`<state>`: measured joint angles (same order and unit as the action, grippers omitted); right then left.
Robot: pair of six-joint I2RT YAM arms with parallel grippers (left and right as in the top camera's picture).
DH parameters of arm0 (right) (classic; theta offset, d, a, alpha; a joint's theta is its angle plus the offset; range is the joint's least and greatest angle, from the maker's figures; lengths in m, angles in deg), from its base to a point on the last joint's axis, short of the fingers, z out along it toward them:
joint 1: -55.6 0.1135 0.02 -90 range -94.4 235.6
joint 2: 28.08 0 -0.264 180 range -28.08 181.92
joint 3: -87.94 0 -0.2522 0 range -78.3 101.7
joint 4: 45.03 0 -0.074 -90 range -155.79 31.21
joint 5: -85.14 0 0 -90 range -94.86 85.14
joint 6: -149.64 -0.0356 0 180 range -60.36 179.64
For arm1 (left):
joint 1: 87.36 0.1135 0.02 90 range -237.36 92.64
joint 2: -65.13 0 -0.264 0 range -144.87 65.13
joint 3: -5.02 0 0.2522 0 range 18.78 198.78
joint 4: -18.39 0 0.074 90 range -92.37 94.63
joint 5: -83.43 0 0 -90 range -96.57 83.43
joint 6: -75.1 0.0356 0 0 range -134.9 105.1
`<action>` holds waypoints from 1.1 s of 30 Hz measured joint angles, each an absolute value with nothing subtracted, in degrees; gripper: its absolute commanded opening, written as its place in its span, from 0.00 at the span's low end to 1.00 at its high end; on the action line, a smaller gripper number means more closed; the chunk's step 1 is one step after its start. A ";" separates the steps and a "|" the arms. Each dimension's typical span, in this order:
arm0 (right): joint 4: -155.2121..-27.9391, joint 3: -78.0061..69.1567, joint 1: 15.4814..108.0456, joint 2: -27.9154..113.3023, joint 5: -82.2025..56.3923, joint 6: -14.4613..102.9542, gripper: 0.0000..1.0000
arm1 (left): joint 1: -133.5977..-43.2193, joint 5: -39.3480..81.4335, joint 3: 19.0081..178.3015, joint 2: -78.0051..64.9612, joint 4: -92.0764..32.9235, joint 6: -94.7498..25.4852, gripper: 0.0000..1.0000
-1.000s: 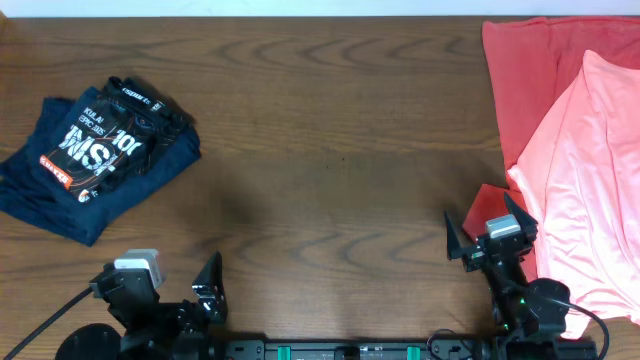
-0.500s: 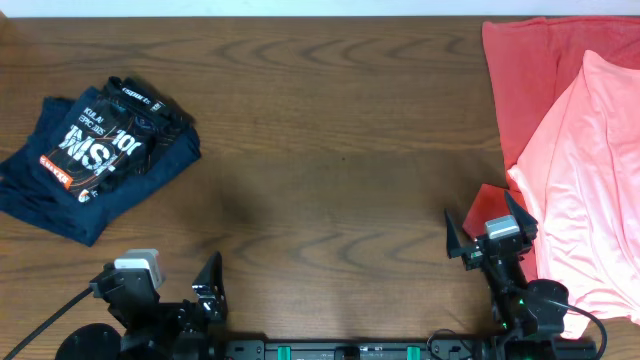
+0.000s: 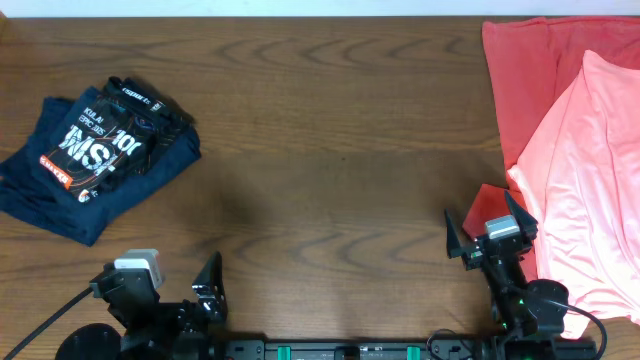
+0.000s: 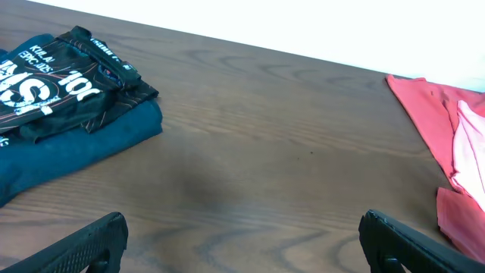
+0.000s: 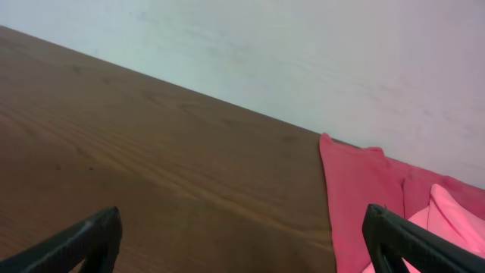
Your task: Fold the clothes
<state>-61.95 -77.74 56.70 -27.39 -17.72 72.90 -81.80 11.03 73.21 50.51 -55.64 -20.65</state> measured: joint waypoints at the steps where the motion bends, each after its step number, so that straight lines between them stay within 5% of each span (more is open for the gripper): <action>1: -61.95 -77.74 56.70 -27.39 -17.72 72.90 0.99 | -81.80 11.03 73.21 50.51 -55.64 -20.65 0.98; 33: -61.97 -77.79 56.70 -27.39 3.80 59.61 0.99 | -81.80 11.03 73.21 50.51 -55.64 -20.65 0.98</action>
<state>-61.97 -77.79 56.70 -27.39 3.80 59.61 -81.80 11.03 73.21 50.51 -55.64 -20.65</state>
